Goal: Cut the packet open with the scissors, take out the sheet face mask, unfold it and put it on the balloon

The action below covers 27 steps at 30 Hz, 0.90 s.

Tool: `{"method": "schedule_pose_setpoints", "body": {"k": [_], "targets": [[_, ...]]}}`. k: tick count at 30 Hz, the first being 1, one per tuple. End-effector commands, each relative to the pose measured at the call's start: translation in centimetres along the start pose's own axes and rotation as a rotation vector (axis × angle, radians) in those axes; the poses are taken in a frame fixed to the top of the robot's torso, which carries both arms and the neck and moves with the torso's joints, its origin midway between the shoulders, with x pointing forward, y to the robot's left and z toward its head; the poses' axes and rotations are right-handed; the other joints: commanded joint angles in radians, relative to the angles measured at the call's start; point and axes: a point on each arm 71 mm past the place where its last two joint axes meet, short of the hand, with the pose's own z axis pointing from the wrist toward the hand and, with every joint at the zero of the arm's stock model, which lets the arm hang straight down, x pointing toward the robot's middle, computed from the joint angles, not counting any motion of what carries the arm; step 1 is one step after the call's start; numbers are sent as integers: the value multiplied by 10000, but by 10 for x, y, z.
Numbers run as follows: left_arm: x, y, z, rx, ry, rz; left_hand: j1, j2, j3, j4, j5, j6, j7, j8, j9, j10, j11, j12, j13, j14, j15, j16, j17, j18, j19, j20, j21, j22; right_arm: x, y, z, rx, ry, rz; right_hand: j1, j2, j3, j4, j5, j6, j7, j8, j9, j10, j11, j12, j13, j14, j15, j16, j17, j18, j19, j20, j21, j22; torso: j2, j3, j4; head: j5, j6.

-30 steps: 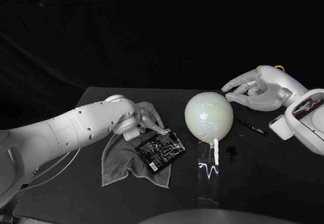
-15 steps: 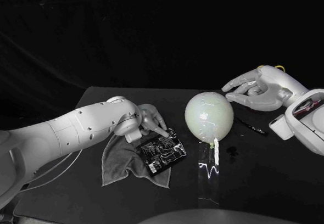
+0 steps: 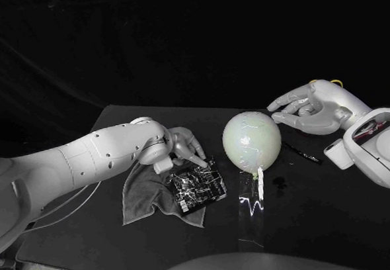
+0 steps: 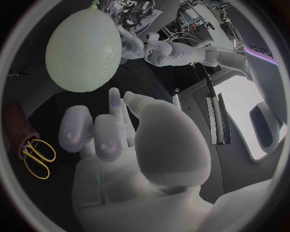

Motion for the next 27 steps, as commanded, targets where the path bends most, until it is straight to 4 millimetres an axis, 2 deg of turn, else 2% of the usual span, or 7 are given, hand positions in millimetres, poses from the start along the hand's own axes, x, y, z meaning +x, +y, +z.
{"method": "schedule_pose_setpoints", "body": {"k": [1,9,13,19,24,25,27], "targets": [[7,-7,1,340,535,191,239,226,75,10,-8,168,-39,83,-16,737,-463,146,284,1033,-85,54,2612,-58,-13,-76,53,43,0,1,0,-141,14,-26,-83,-1,-5,-80,-25,-52,49,18,15,58,33,-23,12,-49,-30,-38,-6,3,-64,-24,-55,379,-1,0,12,5,-16],[11,-11,1,487,732,565,329,589,441,3,-2,398,-136,103,-57,1318,-570,528,1202,1037,-190,58,2627,-75,15,-166,104,138,0,1,0,-160,3,-35,-99,-2,-8,-77,-38,-51,51,18,17,60,35,-24,16,-48,-29,-37,-4,3,-64,-25,-57,379,-6,-1,3,21,-19],[10,-12,0,642,498,507,354,653,675,-23,-2,379,-131,136,-31,1353,-574,548,1258,1024,-202,45,2577,-85,27,-187,127,178,0,1,0,-153,-19,-17,-119,-7,-12,-74,-45,-53,53,17,18,61,38,-26,21,-52,-29,-47,-25,10,-85,-25,-90,361,0,0,4,25,-25],[6,-10,-4,982,267,-60,218,620,998,3,-4,274,-151,244,73,1281,-583,505,1171,949,-207,-24,2304,-25,-196,-181,-15,-149,-1,1,0,-138,-45,1,-124,-8,-14,-73,-46,-54,54,17,18,60,38,-27,22,-54,-28,-51,-35,15,-98,-25,-110,349,-5,-3,5,5,10],[3,-7,-14,1444,488,-667,7,460,1446,-5,-6,127,-165,443,254,1250,-594,503,1173,930,-209,-41,2247,22,-410,-169,-139,-388,-1,0,0,-118,-56,12,-139,-13,-18,-70,-49,-56,55,16,19,60,39,-29,25,-56,-27,-55,-42,13,-95,-25,-106,352,-13,-4,15,-22,63],[2,-7,-16,1527,530,-743,-111,351,1720,-27,-3,53,-173,543,349,1246,-590,507,1184,926,-210,-44,2237,29,-453,-166,-155,-412,-1,0,0,-117,-57,13,-139,-13,-18,-70,-49,-56,55,16,19,60,39,-29,25,-56,-27,-55,-42,13,-95,-25,-106,352,-17,-5,19,-29,84],[-3,-7,-23,1837,635,-1001,-111,351,1720,-27,-3,53,-173,543,349,1246,-590,507,1184,926,-210,-44,2237,29,-453,-166,-155,-412,-1,-1,0,-105,-62,16,-139,-13,-18,-70,-49,-56,55,16,19,60,39,-29,25,-56,-27,-55,-42,13,-95,-25,-106,352,-17,-6,19,-37,131]]}}
